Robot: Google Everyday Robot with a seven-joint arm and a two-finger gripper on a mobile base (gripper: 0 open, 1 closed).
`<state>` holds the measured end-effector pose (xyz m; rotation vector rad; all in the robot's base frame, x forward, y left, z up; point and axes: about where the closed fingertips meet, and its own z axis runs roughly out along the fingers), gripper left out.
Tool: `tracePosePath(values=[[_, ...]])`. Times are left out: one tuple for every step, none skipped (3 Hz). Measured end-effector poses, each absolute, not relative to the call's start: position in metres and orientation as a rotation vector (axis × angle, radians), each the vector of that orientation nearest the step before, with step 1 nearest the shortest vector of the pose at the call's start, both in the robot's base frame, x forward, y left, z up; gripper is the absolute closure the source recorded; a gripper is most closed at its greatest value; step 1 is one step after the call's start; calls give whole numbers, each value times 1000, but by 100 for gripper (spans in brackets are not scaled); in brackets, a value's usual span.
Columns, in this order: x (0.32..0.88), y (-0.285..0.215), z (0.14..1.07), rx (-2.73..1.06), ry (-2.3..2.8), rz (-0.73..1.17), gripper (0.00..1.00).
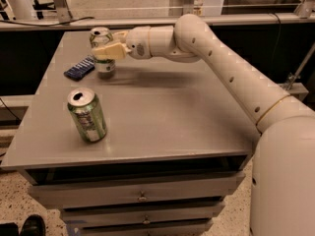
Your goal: Move 7up can near rxbar blueberry
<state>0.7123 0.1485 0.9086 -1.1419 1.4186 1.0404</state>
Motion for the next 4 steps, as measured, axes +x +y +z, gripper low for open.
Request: tracePosePath(values=[[717, 160, 910, -1150, 1394, 1045, 35], [719, 165, 910, -1158, 1383, 1045, 13], [720, 166, 910, -1161, 1379, 1040, 0], [721, 164, 910, -1159, 1380, 1033, 0]])
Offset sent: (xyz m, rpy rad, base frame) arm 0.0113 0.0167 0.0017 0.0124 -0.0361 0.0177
